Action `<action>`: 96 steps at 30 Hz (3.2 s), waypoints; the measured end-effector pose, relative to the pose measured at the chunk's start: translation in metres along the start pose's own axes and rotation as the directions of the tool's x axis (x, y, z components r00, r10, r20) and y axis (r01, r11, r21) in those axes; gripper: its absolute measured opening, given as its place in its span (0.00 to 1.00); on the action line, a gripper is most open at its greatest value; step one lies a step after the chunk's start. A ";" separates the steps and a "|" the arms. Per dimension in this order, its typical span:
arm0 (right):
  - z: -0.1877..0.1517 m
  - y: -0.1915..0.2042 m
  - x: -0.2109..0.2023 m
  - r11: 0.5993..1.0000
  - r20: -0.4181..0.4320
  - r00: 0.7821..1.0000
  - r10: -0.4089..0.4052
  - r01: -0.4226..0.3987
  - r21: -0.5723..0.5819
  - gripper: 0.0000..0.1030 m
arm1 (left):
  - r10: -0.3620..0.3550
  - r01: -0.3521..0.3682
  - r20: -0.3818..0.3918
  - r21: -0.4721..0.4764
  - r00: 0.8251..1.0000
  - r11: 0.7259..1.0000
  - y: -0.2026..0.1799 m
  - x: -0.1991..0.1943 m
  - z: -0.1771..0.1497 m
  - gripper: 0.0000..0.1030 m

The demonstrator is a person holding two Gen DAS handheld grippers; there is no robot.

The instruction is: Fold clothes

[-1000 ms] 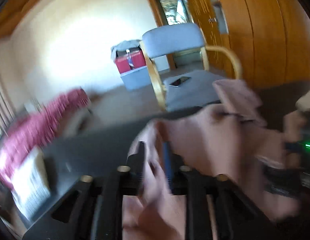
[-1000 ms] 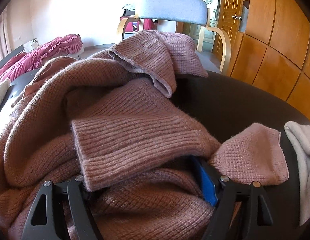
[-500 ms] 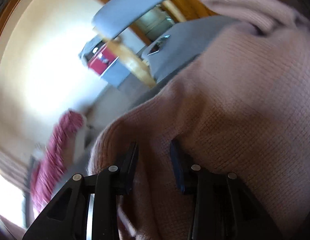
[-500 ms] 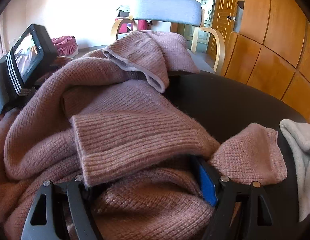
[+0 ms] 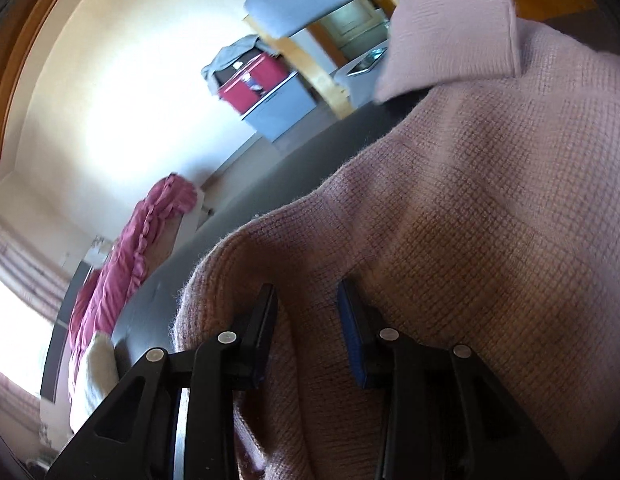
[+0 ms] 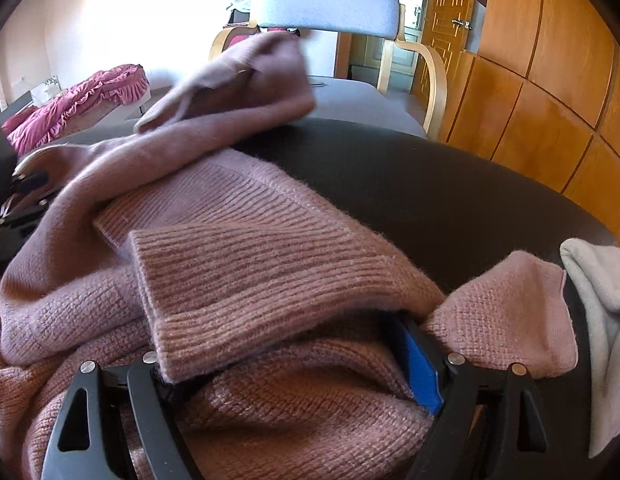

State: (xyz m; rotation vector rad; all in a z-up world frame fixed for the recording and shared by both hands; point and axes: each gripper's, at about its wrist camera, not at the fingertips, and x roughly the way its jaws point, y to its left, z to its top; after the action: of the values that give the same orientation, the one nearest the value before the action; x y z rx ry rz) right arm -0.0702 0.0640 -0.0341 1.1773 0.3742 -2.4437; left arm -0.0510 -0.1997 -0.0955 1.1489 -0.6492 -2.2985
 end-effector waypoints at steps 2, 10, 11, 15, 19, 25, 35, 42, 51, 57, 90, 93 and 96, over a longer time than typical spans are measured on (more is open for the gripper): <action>0.001 0.000 0.002 1.000 -0.002 1.000 -0.009 0.009 -0.011 0.81 | 0.010 -0.010 -0.020 -0.021 1.000 1.000 0.002 -0.003 -0.005 0.32; 0.013 -0.005 0.017 0.999 -0.005 1.000 -0.025 0.024 -0.043 0.82 | 0.032 -0.040 -0.083 -0.102 0.996 0.994 0.012 -0.022 -0.024 0.33; 0.016 -0.005 0.019 0.998 -0.003 1.000 -0.029 0.029 -0.052 0.82 | 0.032 -0.043 -0.092 -0.115 0.995 0.992 0.012 -0.025 -0.027 0.33; 0.027 -0.001 0.027 0.995 0.010 0.999 -0.051 0.051 -0.086 0.84 | 0.018 -0.042 -0.131 -0.186 0.991 0.982 0.017 -0.041 -0.044 0.33; 0.037 0.005 0.034 0.993 0.019 0.997 -0.070 0.072 -0.096 0.84 | -0.008 -0.040 -0.170 -0.272 0.985 0.962 0.022 -0.058 -0.061 0.33; 0.048 0.010 0.038 0.992 0.018 0.997 -0.075 0.076 -0.096 0.85 | -0.046 -0.021 -0.181 -0.350 0.982 0.937 0.020 -0.081 -0.077 0.34; 0.018 0.025 -0.046 0.980 0.114 0.990 -0.084 0.103 -0.171 0.77 | -0.198 0.168 -0.064 -0.312 0.978 0.935 0.057 -0.100 -0.055 0.35; -0.012 0.057 -0.051 0.981 0.065 0.996 0.062 -0.049 -0.187 0.22 | -0.114 0.101 -0.057 -0.192 0.992 0.976 0.056 -0.061 -0.036 0.42; -0.049 0.089 -0.053 0.962 0.002 0.985 0.175 -0.170 -0.214 0.16 | 0.000 -0.009 -0.072 -0.125 0.997 0.992 0.033 -0.035 -0.041 0.50; -0.068 0.078 -0.063 0.959 0.023 1.000 0.005 0.002 -0.285 0.16 | -0.009 -0.008 -0.099 -0.168 0.995 0.986 0.042 -0.032 -0.048 0.52; -0.044 -0.013 -0.032 0.991 0.040 0.999 -0.031 0.036 -0.131 0.19 | -0.183 0.151 -0.185 -0.174 0.966 0.973 0.046 -0.106 -0.097 0.52; -0.041 -0.011 -0.038 0.987 0.033 0.999 -0.023 0.028 -0.155 0.19 | -0.367 0.312 -0.177 -0.276 0.913 0.909 0.074 -0.100 -0.077 0.52; -0.031 -0.014 -0.061 0.994 0.101 0.995 0.000 0.012 -0.111 0.19 | -0.393 0.324 -0.148 -0.348 0.908 0.880 0.087 -0.084 -0.051 0.52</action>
State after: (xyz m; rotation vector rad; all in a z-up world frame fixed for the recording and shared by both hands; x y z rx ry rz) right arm -0.0215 0.1033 -0.0040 1.0041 0.4785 -2.4413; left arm 0.0538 -0.2251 -0.0203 1.4230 0.0279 -2.4096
